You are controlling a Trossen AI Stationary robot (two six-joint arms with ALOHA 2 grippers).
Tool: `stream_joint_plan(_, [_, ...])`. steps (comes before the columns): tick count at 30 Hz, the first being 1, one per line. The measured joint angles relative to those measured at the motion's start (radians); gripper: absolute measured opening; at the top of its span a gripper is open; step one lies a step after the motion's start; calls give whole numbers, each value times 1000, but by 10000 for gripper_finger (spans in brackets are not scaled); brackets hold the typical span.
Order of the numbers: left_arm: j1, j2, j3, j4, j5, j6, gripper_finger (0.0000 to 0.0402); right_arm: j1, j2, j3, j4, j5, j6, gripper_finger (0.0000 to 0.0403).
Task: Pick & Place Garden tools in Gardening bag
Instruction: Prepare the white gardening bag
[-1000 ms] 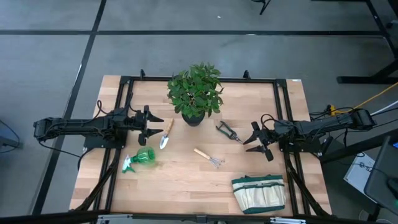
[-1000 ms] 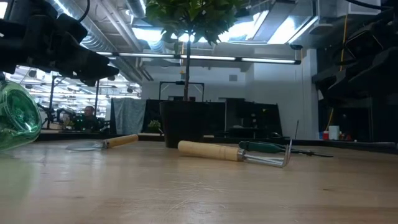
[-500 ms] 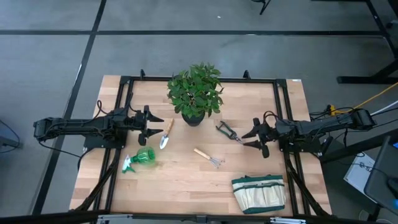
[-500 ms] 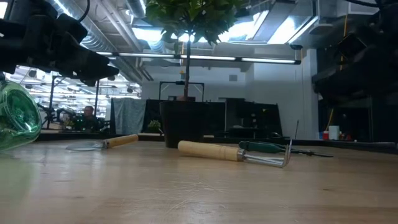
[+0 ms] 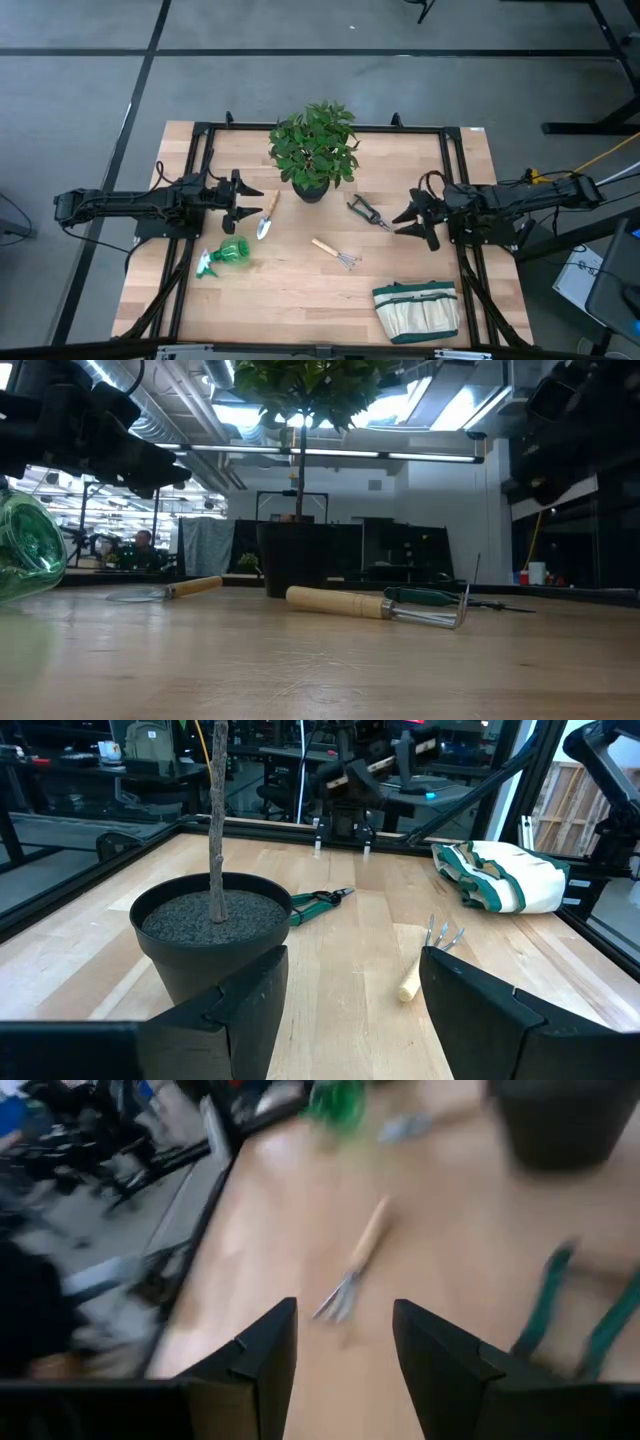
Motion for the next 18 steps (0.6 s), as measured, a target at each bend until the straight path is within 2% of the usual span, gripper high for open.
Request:
stream_joint_plan(4, [0,0,0,0,0,0,224,1,0,54,-111,-229,181,170])
stream_joint_plan(6, [0,0,0,0,0,0,224,11,0,54,-113,-295,269,170])
stream_joint_plan(11, [0,0,0,0,0,0,224,75,38,54,-148,-316,341,170])
stream_joint_plan(18, [0,0,0,0,0,0,224,187,193,54,-142,-315,388,170])
